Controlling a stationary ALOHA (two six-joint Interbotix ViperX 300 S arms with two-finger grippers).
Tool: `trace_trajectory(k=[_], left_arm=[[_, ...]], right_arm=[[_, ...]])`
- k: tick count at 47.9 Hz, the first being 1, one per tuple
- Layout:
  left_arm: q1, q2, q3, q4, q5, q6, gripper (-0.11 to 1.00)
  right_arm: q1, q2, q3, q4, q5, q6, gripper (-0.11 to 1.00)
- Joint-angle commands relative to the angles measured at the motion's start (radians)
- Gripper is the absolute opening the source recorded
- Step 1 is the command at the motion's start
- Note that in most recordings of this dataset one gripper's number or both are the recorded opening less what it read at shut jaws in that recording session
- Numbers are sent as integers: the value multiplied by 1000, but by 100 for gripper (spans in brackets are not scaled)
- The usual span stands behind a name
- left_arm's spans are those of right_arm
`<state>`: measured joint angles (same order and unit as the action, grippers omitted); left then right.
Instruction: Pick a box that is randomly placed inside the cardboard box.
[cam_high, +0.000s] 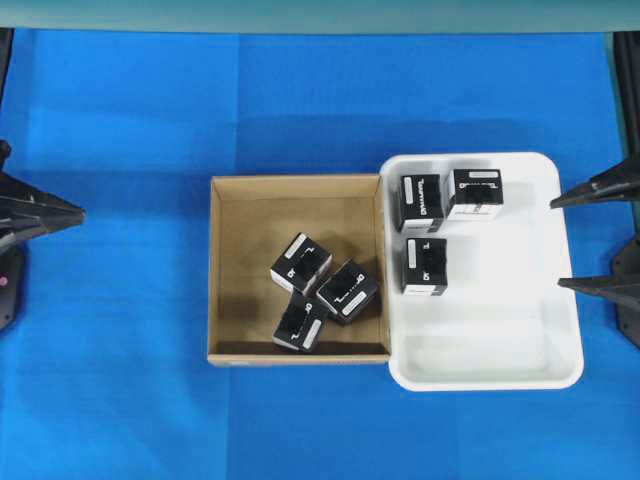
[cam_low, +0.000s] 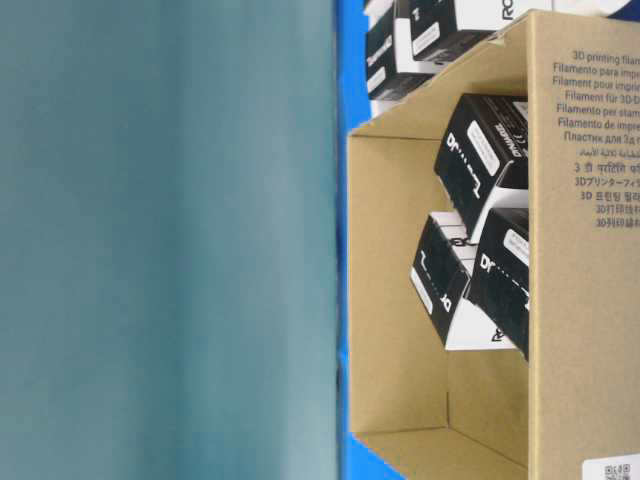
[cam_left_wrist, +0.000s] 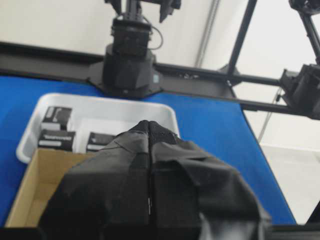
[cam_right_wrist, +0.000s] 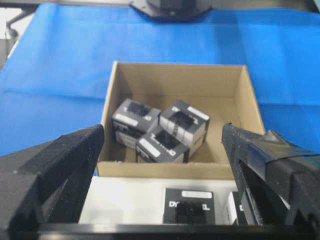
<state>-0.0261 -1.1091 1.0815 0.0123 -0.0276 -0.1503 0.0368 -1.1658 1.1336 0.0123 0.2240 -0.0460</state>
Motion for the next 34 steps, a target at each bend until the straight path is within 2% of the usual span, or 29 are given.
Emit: trace_trajectory(k=[1,34], left_arm=[[-2,3,-21,3,-5,2,-7],[-3,8,-11,3,-6,-5,-7]], right_arm=[[-2,3,-11,3,-2,0,100],[-2,-2,-6,3,-25,0,100]])
